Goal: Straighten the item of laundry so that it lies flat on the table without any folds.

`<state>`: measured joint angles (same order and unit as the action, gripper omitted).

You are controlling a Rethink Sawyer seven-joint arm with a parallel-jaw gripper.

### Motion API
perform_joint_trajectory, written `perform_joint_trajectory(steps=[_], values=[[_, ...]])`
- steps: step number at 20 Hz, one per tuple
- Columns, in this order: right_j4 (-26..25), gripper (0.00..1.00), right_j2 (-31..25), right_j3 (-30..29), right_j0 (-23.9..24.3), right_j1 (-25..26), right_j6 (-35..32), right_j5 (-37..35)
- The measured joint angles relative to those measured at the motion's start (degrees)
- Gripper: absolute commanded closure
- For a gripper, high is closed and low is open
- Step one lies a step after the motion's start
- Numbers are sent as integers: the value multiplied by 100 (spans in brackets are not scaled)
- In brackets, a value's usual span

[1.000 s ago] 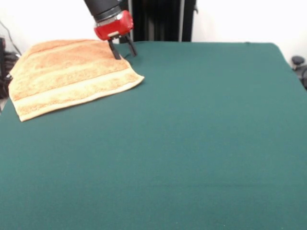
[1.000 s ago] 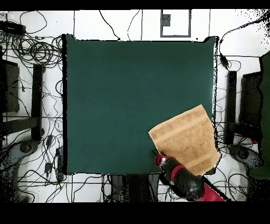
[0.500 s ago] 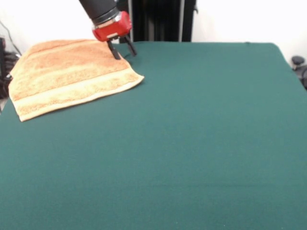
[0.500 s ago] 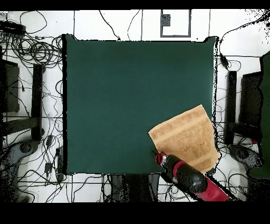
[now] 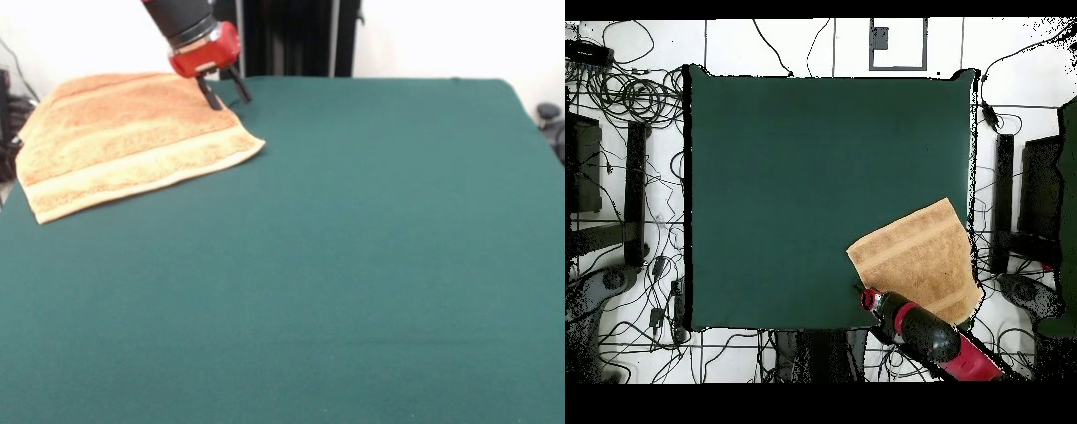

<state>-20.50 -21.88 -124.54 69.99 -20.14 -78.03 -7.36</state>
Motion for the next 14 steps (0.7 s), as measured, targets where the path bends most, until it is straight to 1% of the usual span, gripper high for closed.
perform_joint_trajectory(steps=[4,12,14], values=[[0,0,-133,71,220,129,-1,-201],[4,0,-574,318,941,576,-2,-944],[5,0,-610,349,994,619,-2,-1029]])
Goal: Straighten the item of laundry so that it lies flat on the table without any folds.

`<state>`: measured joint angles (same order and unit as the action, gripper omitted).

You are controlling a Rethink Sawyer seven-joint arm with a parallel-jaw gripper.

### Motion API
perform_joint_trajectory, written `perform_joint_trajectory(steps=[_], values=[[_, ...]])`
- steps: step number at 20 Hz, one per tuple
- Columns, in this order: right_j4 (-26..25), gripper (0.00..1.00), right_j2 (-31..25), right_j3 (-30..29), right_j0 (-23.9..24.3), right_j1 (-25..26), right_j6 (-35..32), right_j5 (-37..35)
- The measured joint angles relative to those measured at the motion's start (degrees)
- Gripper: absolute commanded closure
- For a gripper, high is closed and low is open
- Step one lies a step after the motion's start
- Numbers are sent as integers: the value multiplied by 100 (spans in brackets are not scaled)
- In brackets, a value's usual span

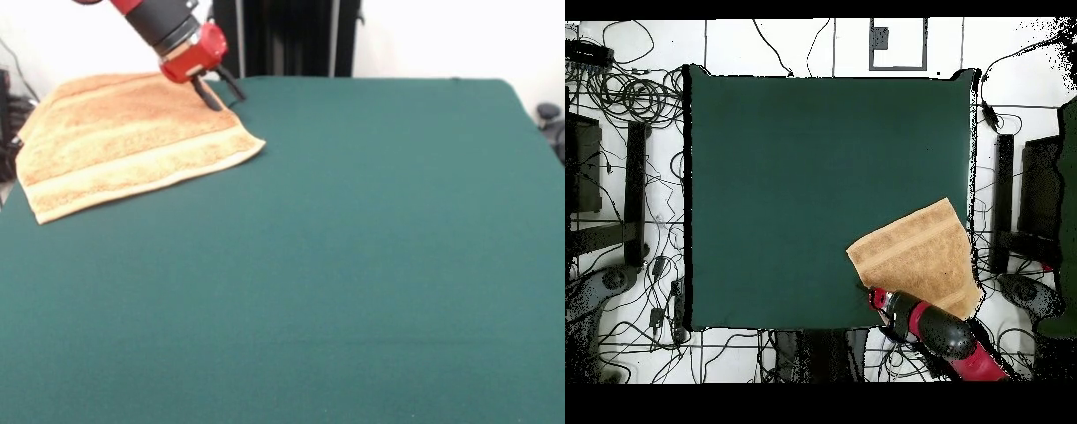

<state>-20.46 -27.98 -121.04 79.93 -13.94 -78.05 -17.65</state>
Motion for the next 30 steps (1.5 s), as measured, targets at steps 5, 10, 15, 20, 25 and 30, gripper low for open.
perform_joint_trajectory(steps=[5,10,15,20,25,30], values=[[5,0,-115,136,175,149,0,-334],[4,0,-75,147,53,72,-1,-347],[4,0,251,66,-648,-368,-123,-38],[-8,0,845,-161,-1584,-825,-573,863],[-112,0,1596,-501,-2449,-978,-1197,2474],[-267,0,1946,-638,-2760,-888,-1363,3400]])
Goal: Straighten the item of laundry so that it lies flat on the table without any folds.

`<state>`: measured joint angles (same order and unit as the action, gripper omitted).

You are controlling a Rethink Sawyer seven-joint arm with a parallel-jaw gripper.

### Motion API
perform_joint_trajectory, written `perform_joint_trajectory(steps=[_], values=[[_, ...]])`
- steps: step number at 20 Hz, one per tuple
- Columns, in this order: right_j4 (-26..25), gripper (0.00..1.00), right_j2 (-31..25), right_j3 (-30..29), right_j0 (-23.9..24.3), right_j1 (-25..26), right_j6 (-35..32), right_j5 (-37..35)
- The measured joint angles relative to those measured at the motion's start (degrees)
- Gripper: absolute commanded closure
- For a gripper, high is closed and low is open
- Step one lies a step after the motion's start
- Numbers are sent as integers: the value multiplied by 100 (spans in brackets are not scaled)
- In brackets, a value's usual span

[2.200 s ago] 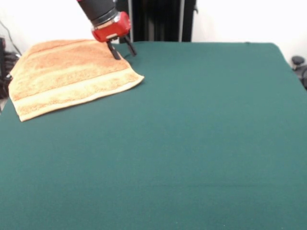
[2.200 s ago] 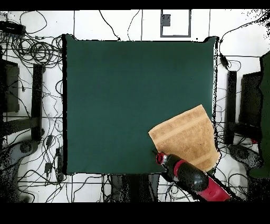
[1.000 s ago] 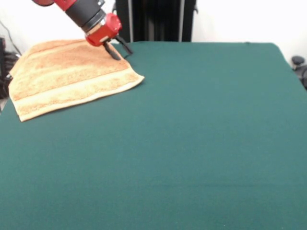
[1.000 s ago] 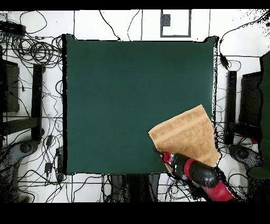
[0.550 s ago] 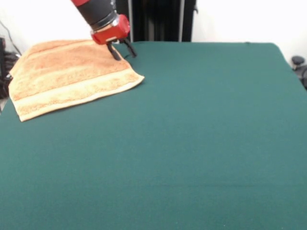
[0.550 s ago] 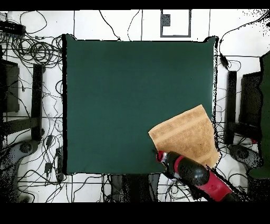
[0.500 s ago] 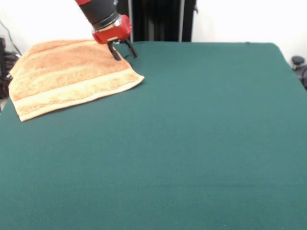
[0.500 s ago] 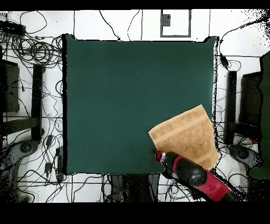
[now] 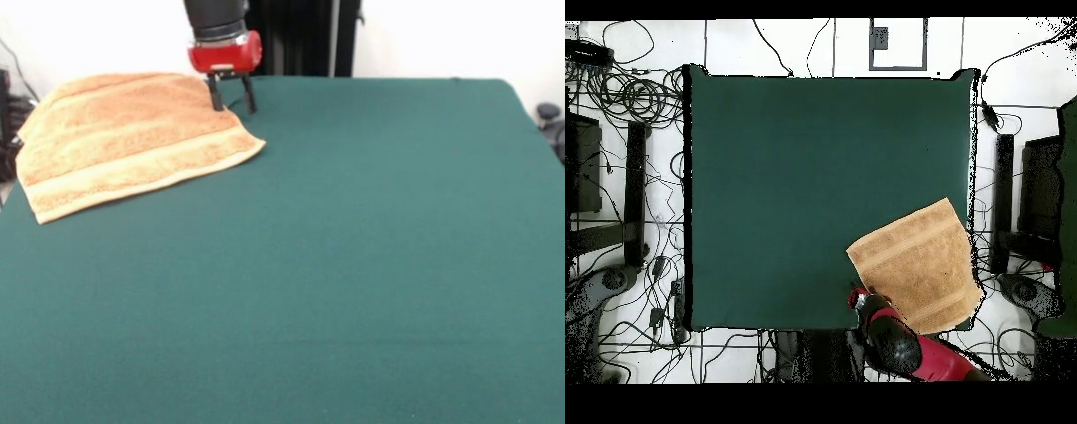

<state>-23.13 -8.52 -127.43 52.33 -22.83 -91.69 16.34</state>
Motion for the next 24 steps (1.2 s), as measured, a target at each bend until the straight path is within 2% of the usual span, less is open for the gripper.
perform_joint_trajectory(steps=[3,8,15,21,24], values=[[-254,0,116,-24,-24,115,-58,447],[-1253,0,182,37,354,535,-63,1404],[-1954,0,192,178,800,1207,-63,2592],[-2545,0,-32,407,1139,1555,-63,2858],[-2930,0,-334,582,1398,1781,-64,2853]])
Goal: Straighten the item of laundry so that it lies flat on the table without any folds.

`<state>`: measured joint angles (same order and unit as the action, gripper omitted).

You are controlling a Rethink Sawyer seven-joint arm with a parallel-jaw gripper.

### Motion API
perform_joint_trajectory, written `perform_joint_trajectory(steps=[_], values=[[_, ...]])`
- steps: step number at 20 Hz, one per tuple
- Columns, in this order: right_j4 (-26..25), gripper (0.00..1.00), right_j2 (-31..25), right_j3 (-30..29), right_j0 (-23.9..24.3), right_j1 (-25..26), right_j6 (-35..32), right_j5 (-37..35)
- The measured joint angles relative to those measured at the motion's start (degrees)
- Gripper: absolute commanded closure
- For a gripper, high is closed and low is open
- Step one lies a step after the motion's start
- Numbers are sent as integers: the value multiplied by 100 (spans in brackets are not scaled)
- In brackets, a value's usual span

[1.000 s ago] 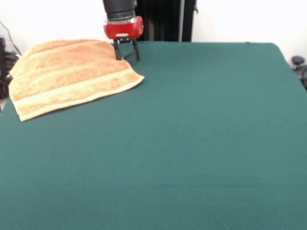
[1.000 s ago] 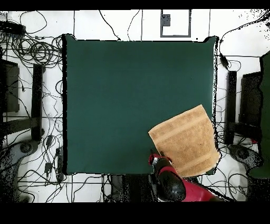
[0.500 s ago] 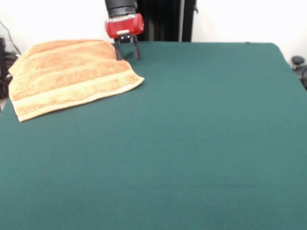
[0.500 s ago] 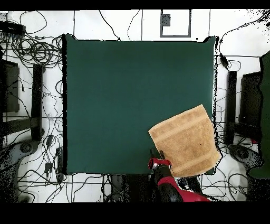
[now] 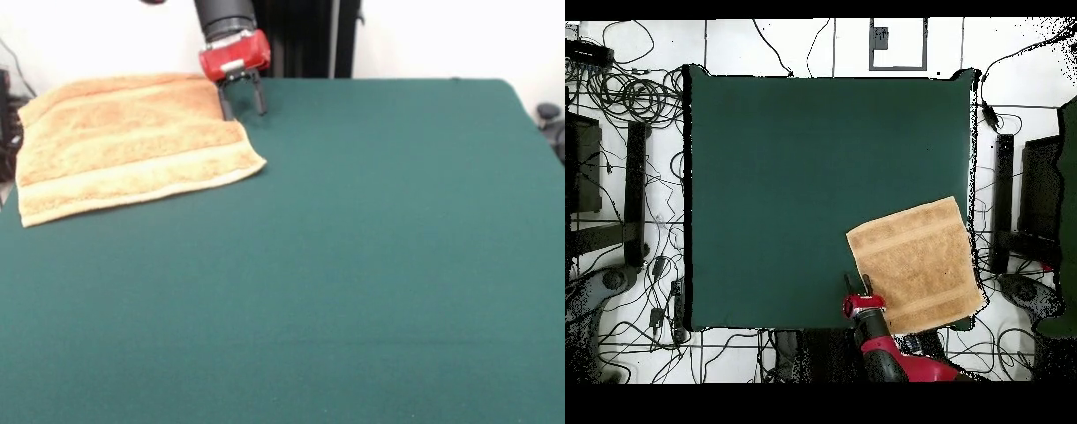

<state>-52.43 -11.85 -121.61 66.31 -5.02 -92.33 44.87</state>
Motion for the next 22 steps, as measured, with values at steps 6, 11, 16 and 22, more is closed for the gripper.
perform_joint_trajectory(steps=[6,11,16,22], values=[[-290,0,-441,247,209,315,-4,-4],[-504,0,-780,418,369,524,-18,-132],[-901,0,-1289,569,764,740,-134,-697],[-1078,0,-1813,579,1323,982,-294,-1494]])
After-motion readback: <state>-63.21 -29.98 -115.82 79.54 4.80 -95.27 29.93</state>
